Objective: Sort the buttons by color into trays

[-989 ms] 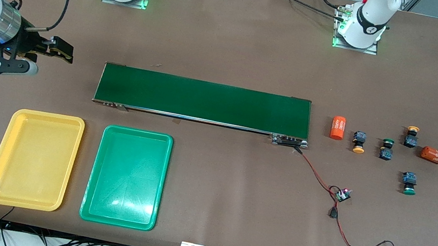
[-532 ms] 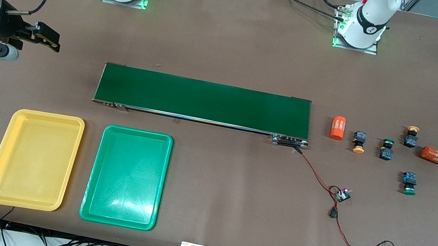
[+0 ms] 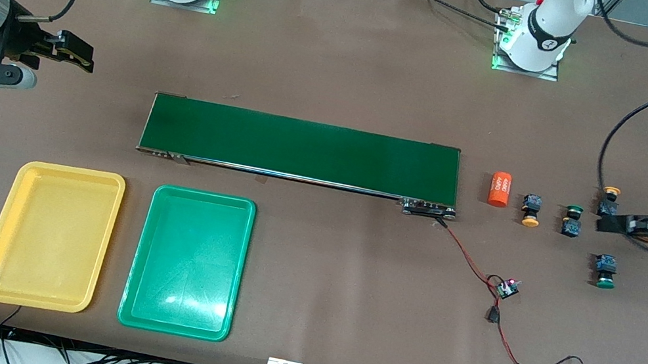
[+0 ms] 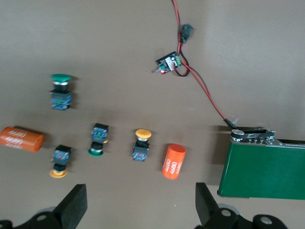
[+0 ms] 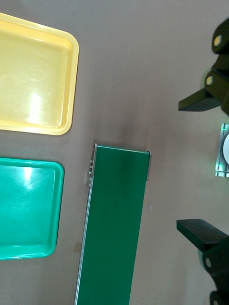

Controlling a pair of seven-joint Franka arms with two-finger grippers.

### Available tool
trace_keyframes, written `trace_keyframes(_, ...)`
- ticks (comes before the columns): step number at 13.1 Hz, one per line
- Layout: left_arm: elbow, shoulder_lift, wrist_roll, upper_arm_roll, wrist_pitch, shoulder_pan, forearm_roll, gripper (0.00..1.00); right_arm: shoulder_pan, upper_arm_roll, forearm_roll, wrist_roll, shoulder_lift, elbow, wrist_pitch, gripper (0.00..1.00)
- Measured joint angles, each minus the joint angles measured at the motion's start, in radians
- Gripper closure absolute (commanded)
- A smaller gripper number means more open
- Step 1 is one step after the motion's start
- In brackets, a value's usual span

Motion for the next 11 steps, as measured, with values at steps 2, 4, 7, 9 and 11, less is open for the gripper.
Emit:
trace_keyframes(2, -0.001, 0.036, -0.002, 0.000, 0.013, -0.016, 0.000, 0.00, 0.000, 0.000, 0.000, 0.000, 0.002, 0.000, 0.000, 0.00)
trace_keyframes(4, -0.014, 0.054, -0.002, 0.001, 0.014, -0.013, 0.000, 0.00, 0.001, 0.000, 0.000, 0.000, 0.006, 0.000, 0.002, 0.00)
trace_keyframes(7, -0.078, 0.060, -0.001, 0.001, 0.040, -0.011, 0.000, 0.00, 0.002, 0.001, 0.000, 0.000, 0.012, 0.000, 0.010, 0.00)
trace_keyframes(9, -0.139, 0.063, -0.001, 0.001, 0.111, -0.010, 0.000, 0.00, 0.002, 0.001, 0.000, 0.000, 0.012, 0.000, 0.031, 0.00)
trace_keyframes(11, -0.220, 0.062, -0.001, 0.001, 0.218, -0.010, 0.000, 0.00, 0.002, 0.001, 0.000, 0.001, 0.014, 0.000, 0.067, 0.00)
